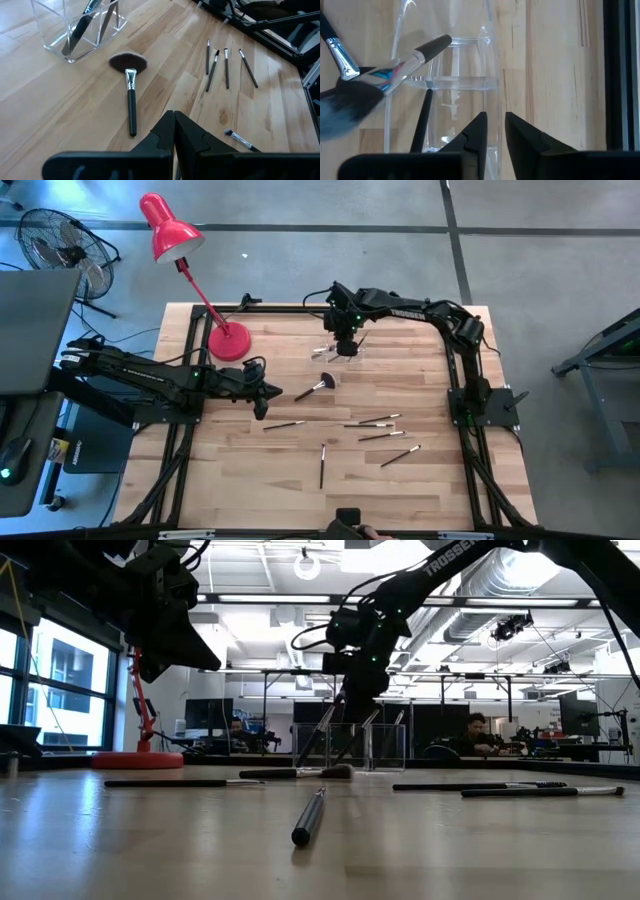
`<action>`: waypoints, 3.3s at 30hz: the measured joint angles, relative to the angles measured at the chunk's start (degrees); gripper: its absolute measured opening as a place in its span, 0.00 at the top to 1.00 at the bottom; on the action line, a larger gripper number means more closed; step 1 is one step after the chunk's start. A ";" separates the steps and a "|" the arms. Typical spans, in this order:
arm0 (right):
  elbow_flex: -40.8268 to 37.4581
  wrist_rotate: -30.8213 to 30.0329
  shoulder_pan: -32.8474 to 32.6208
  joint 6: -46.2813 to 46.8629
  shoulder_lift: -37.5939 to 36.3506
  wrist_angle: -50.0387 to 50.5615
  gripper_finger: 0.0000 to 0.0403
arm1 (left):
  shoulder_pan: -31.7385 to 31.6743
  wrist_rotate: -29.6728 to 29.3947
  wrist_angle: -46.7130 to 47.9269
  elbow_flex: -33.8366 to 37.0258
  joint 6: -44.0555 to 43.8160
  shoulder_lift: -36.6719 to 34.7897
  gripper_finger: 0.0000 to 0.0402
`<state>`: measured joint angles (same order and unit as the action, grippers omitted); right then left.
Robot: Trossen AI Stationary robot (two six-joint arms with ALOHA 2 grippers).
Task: Put items in baskets/containers
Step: Put the highlighter brush into the transparent organizer
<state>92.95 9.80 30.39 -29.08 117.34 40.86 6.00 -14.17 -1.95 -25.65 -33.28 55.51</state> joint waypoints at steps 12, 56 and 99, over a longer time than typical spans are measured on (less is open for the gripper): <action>0.00 -1.30 0.00 0.67 -0.84 0.00 0.69 | 0.00 -0.13 -0.03 0.00 -0.01 0.00 1.00; -62.27 -18.27 -29.23 67.73 -66.43 -15.66 0.99 | -4.79 0.11 10.72 -15.13 10.82 14.76 0.67; -63.56 -7.33 -30.47 56.02 -66.42 -16.64 0.99 | -11.95 15.37 37.90 -53.96 8.86 60.94 0.67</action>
<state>29.39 2.47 -0.08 26.94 50.92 24.22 -5.96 1.20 35.95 -79.61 -24.42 116.44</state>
